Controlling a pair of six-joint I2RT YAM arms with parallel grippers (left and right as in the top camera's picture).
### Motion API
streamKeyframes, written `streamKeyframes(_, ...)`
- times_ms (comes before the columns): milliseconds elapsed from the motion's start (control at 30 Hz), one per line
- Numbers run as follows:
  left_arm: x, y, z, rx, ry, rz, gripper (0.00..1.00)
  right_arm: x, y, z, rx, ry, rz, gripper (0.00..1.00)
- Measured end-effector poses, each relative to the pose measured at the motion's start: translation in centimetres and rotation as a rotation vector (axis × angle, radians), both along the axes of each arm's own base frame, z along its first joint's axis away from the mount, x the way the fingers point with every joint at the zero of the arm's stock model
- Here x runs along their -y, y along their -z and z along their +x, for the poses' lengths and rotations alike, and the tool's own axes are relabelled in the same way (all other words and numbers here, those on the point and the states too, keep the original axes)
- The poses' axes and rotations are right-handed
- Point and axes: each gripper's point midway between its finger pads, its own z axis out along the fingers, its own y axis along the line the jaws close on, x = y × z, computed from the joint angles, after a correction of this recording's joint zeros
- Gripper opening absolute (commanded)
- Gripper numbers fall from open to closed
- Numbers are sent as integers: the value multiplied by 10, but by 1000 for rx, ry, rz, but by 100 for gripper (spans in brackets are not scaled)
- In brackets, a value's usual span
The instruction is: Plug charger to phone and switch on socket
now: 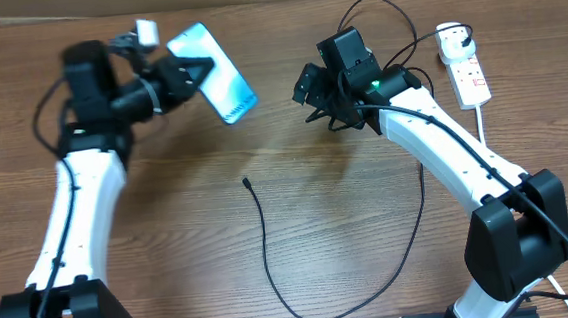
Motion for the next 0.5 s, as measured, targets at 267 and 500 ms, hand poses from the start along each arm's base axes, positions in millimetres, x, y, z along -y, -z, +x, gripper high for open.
streamKeyframes(267,-13,-31,-31,109,209,-109,4,0,-5,8,40,4,-3,95)
streamKeyframes(500,6,-18,-24,113,190,-30,4,2,-2,4,20,5,-13,95)
